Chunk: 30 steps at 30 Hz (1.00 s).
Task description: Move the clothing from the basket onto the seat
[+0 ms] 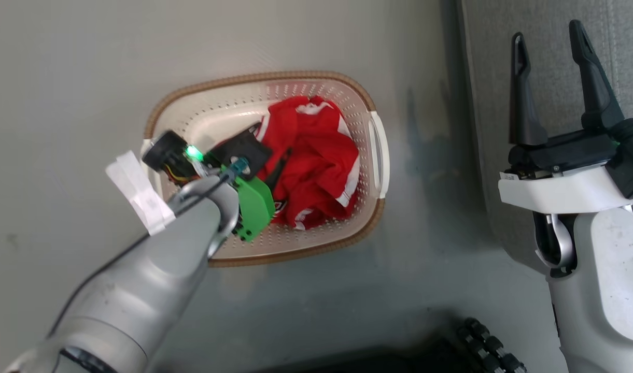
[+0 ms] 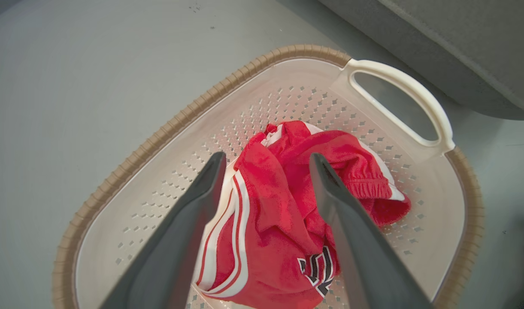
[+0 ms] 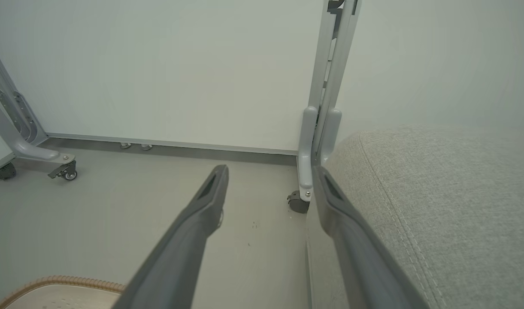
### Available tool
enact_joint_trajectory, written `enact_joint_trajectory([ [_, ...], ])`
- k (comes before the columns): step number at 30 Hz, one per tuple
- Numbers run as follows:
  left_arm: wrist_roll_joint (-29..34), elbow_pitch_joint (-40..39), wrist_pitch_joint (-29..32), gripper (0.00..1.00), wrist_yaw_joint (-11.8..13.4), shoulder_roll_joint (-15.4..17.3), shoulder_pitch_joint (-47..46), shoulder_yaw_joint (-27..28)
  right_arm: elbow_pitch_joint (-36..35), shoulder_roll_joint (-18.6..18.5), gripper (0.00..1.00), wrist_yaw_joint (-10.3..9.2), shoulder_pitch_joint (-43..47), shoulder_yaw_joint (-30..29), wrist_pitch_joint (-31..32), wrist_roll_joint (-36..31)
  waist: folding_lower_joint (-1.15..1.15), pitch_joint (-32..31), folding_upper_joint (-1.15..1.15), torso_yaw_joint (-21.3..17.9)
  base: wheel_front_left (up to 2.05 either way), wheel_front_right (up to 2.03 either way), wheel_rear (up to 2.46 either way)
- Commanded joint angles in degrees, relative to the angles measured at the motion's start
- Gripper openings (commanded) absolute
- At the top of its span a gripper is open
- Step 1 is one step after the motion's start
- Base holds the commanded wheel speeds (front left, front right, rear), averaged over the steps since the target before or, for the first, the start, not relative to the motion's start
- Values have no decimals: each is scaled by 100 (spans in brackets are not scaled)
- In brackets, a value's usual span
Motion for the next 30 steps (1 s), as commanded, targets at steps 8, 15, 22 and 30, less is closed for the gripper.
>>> enact_joint_trajectory([
  [8,-194,822,126,100,-8,-52,-855,-546,-77,63,100,0,-251,55,-18,-73,-2,1035,0,-599,0,0,0],
  [15,-243,1417,443,100,29,-190,-1136,-787,-91,82,100,0,-325,59,-18,-57,-2,1256,0,-633,0,0,0],
  [22,-2,1790,909,100,545,-106,-1347,-1037,-79,126,100,0,-331,142,-18,0,-2,1381,0,-752,0,0,0],
  [30,331,1885,1246,100,1030,-31,-1462,-1390,-52,193,100,0,-308,198,-18,61,-2,1448,0,-887,0,0,0],
])
